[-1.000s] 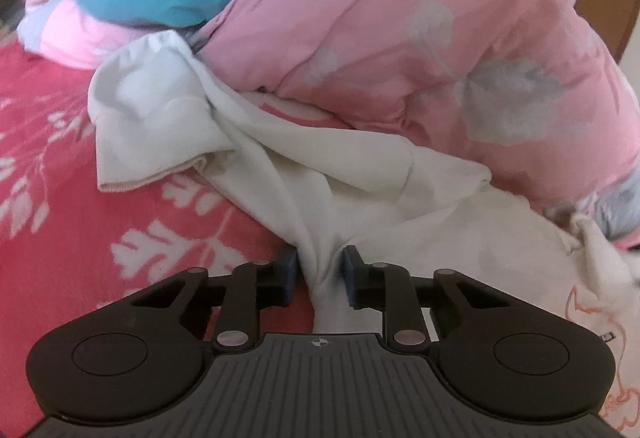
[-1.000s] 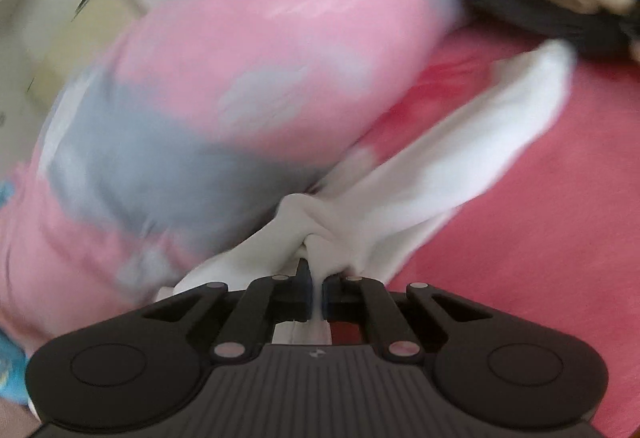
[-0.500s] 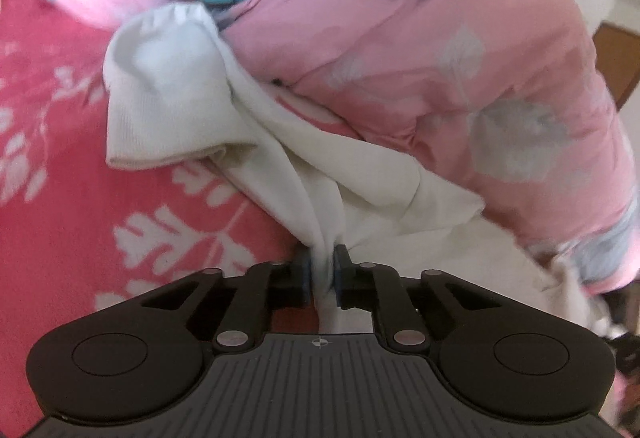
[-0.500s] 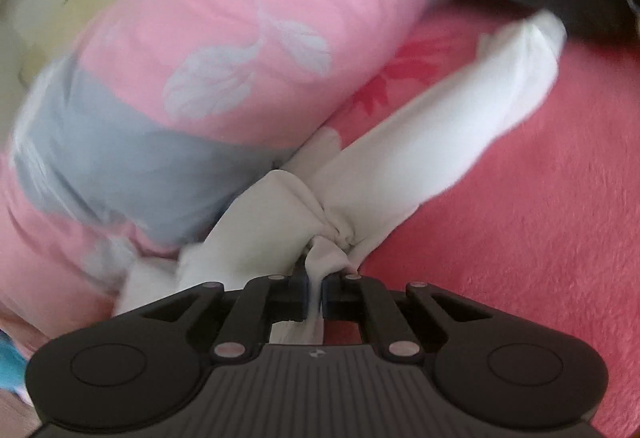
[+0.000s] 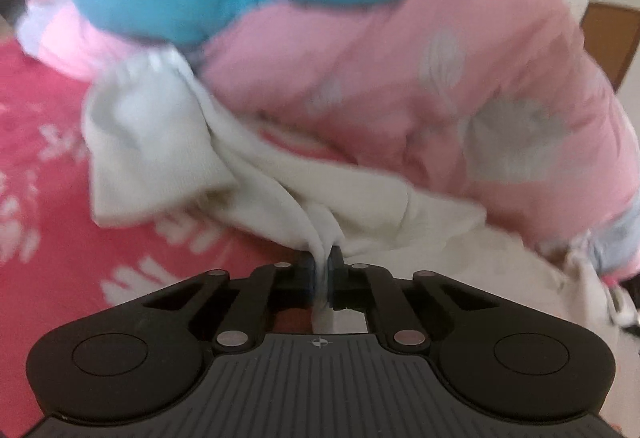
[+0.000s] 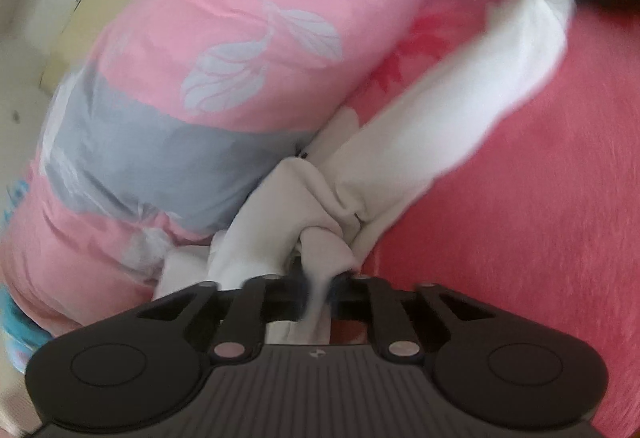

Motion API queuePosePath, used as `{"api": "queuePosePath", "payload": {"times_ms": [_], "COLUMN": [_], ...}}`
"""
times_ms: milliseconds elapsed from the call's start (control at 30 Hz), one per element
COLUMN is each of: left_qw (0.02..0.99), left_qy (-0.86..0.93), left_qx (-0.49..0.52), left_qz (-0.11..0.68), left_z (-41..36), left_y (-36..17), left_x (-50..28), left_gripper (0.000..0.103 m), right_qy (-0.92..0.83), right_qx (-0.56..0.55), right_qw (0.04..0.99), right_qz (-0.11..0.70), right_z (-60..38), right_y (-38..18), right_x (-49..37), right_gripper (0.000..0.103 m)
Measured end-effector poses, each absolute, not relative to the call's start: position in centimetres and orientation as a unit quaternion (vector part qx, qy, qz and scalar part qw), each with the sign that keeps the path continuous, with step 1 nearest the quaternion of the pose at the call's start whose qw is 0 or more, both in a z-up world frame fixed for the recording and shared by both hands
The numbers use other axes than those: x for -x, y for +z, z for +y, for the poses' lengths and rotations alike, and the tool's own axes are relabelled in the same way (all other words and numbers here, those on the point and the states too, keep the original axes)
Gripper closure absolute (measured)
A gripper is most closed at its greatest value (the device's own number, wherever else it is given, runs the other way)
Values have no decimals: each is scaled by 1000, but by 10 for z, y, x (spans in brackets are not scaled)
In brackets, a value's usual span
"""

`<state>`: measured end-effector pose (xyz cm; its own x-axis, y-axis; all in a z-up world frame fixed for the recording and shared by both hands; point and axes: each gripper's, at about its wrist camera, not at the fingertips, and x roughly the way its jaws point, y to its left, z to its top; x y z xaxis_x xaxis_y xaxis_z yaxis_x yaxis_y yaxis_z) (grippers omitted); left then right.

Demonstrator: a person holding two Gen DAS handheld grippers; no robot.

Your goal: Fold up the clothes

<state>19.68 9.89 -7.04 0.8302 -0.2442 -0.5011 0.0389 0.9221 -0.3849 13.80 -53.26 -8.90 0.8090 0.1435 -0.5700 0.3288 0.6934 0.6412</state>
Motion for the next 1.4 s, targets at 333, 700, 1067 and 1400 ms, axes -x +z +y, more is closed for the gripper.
{"api": "queuePosePath", "payload": {"times_ms": [333,700,1067,1400], "left_qw": [933,927,945,945], "left_qy": [-33,-52,-115,-109], "left_qx": [216,210,142,34], "left_qz": [285,307,271,305], "left_z": [118,122,100,48], "left_y": [-85,-69,-44,-69], "left_x": [-204,-179,-80,-54], "left_gripper": [98,55,51,53], "right_qy": [-64,-27,-12,-14], "right_qx": [-309,-385,-282,-221], "right_qw": [900,860,875,906], "right_qz": [301,335,393,360], "right_z": [-523,-542,-483,-452], "right_y": [-100,-67,-59,-59], "right_x": [-171,-122,18,58], "right_gripper": [100,59,61,101]}}
